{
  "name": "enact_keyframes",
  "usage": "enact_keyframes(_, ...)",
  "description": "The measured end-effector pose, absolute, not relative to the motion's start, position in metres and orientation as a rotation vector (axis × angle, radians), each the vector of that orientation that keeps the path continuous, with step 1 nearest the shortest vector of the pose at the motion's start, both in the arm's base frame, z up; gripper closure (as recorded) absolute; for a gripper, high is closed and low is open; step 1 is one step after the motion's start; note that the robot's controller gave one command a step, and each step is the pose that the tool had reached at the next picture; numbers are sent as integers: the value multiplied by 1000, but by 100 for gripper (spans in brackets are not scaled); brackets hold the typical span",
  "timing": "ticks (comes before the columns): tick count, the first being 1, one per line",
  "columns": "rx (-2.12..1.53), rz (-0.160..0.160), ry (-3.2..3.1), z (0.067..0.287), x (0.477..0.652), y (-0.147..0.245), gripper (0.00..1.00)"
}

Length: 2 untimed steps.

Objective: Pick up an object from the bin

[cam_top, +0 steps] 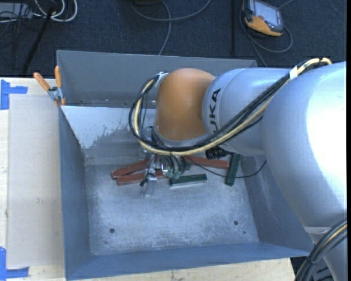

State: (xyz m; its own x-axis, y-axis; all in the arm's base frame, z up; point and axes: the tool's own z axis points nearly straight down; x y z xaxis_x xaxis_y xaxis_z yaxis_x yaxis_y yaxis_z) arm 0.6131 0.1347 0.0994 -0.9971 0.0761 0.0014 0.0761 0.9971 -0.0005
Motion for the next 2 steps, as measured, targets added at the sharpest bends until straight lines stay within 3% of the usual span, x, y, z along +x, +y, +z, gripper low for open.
enact_keyframes(1, -128, -1, -3140, 69, 613, 143, 0)
enact_keyframes(2, -131, -2, -3140, 69, 613, 143, 0)
